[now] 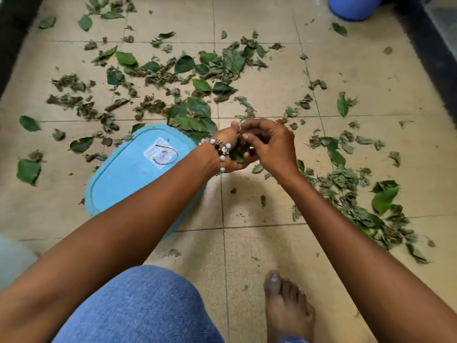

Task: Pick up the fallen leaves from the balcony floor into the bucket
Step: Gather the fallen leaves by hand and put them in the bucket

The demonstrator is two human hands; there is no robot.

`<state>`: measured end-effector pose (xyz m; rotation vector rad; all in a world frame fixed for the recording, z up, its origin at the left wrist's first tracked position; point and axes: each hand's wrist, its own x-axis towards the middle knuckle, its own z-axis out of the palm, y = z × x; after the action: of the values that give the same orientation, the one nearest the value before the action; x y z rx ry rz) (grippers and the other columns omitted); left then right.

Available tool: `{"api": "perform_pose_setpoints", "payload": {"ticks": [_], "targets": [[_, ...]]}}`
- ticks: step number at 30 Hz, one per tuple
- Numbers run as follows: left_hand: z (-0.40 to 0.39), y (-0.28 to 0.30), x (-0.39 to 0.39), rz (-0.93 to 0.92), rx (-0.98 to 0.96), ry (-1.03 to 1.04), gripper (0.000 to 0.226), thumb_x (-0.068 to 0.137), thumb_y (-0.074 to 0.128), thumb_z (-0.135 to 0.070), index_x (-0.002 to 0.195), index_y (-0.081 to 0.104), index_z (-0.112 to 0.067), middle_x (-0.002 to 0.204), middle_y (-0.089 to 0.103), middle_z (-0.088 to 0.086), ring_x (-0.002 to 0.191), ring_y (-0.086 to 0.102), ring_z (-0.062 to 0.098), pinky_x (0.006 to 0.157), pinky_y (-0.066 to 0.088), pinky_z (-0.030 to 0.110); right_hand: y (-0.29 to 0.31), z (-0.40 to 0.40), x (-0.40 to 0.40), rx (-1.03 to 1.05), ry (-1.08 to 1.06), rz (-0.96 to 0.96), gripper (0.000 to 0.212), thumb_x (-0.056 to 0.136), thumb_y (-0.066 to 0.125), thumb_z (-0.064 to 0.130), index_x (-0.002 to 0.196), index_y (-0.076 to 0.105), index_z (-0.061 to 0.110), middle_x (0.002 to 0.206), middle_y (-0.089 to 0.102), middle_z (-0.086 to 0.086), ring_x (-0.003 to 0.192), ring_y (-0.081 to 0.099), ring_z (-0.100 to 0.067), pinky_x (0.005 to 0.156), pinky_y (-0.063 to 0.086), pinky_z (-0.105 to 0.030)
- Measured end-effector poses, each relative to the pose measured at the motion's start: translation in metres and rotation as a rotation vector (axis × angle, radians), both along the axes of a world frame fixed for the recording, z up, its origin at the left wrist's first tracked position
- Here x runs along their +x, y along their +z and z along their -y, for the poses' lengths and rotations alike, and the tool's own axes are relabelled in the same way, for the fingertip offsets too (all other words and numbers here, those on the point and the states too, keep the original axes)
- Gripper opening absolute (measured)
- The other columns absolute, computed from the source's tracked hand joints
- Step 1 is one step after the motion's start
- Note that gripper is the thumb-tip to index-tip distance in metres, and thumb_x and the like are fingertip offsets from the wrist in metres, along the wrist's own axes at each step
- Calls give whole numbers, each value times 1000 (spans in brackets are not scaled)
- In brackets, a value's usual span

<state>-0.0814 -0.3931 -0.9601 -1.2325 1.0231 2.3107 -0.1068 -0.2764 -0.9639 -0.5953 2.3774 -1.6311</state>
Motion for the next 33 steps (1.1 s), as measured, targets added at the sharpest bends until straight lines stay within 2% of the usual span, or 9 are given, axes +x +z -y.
{"api": "perform_pose_setpoints", "payload": {"ticks": [3, 6, 10, 14, 17, 21, 25, 29, 33], "targets": [[-7, -10, -6, -3, 64, 105, 46, 104, 33, -44, 80, 54, -10, 63, 51, 2, 38, 51, 12, 33, 31, 11, -11, -19, -6, 11, 127, 64, 25, 95, 56, 7, 114, 68, 18, 108, 72, 5, 103, 66, -3, 88, 55, -26], [-12, -20, -5, 7, -47, 100, 41, 104, 39, -38, 73, 50, -13, 58, 47, 1, 36, 43, 10, 31, 24, 12, -31, -39, -16, -57, -73, 191, 26, 99, 53, 19, 122, 63, 15, 120, 67, -2, 116, 60, -11, 96, 50, -30], [-12, -38, -1, 58, -71, 181, 44, 102, 43, -35, 62, 40, -18, 45, 36, -3, 28, 31, 9, 32, 21, 9, -74, -59, -11, 704, 6, 129, 64, 91, 52, 56, 143, 40, 22, 153, 32, -13, 142, 23, -36, 114, 25, -55], [-9, -50, -4, 70, -89, 212, 46, 102, 39, -35, 59, 32, -18, 43, 29, -3, 27, 24, 9, 33, 19, 8, -92, -44, 33, 885, 245, -44, 86, 85, 43, 71, 154, 15, 28, 161, -7, -12, 146, -10, -39, 115, -4, -59], [-12, -57, -6, 94, -161, 240, 43, 102, 41, -37, 64, 34, -16, 47, 29, -1, 26, 24, 10, 34, 19, 7, -98, -31, 56, 877, 372, -228, 69, 95, 45, 55, 153, 24, 24, 162, 5, -10, 147, -2, -40, 118, 5, -59], [-17, -65, -2, 125, -214, 235, 30, 99, 46, -37, 87, 43, -10, 51, 34, 3, 25, 28, 11, 35, 22, 8, -102, -38, 62, 733, 457, -430, 34, 90, 65, 18, 123, 64, 11, 139, 52, -15, 130, 43, -39, 100, 47, -50], [-22, -72, 5, 130, -280, 185, 32, 100, 46, -35, 86, 47, -6, 57, 39, 7, 27, 36, 13, 36, 28, 11, -89, -51, 45, 684, 446, -449, 31, 88, 64, 5, 118, 66, 2, 124, 61, -16, 116, 54, -30, 96, 49, -37], [-26, -76, 5, 122, -322, 189, 38, 100, 49, -35, 117, 51, 0, 63, 51, 10, 30, 50, 17, 39, 45, 24, -69, -59, 23, 492, 127, -69, 15, 82, 72, 3, 97, 74, 6, 98, 72, -8, 85, 63, -15, 79, 51, -24], [-37, -68, 3, 124, -234, 157, 35, 101, 47, -35, 117, 45, -3, 81, 60, 17, 57, 62, 26, 53, 53, 35, -41, -69, 6, -90, -255, 570, 16, 77, 71, -9, 91, 70, 1, 84, 73, -7, 69, 71, -13, 61, 58, -25]]}}
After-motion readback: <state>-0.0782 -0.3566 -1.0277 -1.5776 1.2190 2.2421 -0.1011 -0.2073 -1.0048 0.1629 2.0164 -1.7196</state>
